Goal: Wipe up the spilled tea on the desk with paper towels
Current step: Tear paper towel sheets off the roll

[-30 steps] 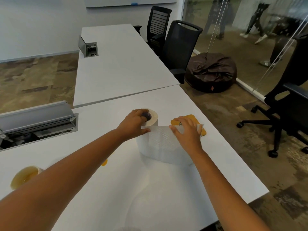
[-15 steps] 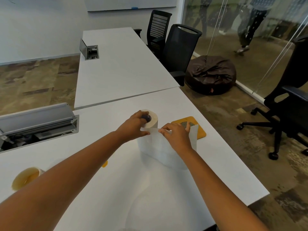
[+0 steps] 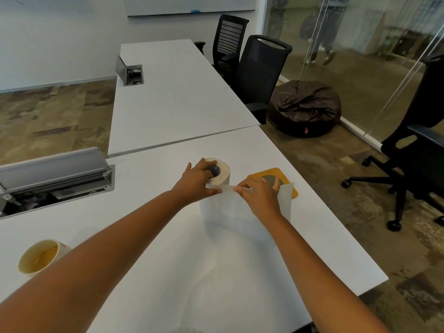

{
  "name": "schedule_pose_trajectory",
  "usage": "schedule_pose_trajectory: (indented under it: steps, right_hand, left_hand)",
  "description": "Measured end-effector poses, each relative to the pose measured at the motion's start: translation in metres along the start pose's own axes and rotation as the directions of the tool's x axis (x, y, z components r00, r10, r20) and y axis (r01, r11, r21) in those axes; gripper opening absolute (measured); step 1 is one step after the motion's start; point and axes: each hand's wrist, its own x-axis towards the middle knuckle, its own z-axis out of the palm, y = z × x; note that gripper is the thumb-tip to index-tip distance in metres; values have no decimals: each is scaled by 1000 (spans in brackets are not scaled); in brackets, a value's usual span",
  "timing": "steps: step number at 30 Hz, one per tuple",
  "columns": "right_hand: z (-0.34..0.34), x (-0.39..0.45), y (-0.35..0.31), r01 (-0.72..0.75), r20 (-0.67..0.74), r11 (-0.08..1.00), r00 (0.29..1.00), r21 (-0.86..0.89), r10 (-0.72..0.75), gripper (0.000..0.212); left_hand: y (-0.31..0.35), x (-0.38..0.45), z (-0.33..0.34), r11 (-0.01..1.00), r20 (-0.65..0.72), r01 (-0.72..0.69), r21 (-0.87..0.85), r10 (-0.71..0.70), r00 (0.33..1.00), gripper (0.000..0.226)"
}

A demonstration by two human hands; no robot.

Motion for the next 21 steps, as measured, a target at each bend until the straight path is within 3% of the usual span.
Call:
schedule_pose_trajectory:
  steps: [8, 21]
  right_hand:
    - [-1, -2, 0, -6, -3, 1000, 1000, -8, 6, 27]
    - [1, -5, -6, -56, 32, 998, 998, 19, 56, 31]
  left_hand:
    - [5, -2, 6, 998, -101, 13, -56, -18, 995, 52]
    - [5, -5, 8, 996, -132, 43, -81, -53, 990, 45]
